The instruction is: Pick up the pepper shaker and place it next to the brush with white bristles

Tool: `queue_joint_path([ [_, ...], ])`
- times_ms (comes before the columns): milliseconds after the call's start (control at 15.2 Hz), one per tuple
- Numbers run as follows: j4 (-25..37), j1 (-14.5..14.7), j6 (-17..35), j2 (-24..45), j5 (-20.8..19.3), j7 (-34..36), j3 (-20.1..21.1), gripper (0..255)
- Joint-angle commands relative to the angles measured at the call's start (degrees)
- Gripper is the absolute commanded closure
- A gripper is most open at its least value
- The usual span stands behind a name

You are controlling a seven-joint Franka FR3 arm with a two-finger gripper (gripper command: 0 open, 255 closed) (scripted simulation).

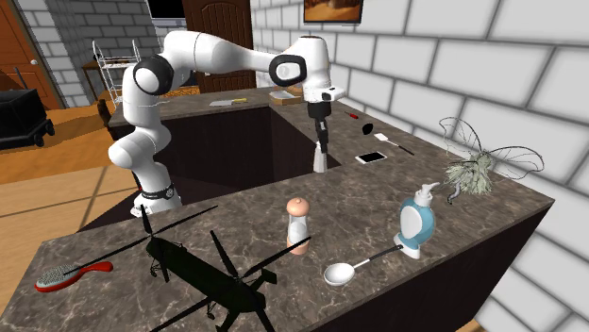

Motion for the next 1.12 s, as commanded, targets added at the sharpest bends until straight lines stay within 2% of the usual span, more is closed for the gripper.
queue_joint_path([
  [0,1.6,0.0,-1.6,0.0,0.1,-0.1,0.0,255],
  [66,1.7,0.0,-1.8,0.0,0.1,-0.2,0.0,255],
  [528,-16.7,-4.9,3.7,-13.4,2.9,-7.0,-2.0,255],
  [1056,-31.1,-9.2,6.5,-25.4,5.0,-16.1,-6.3,255],
])
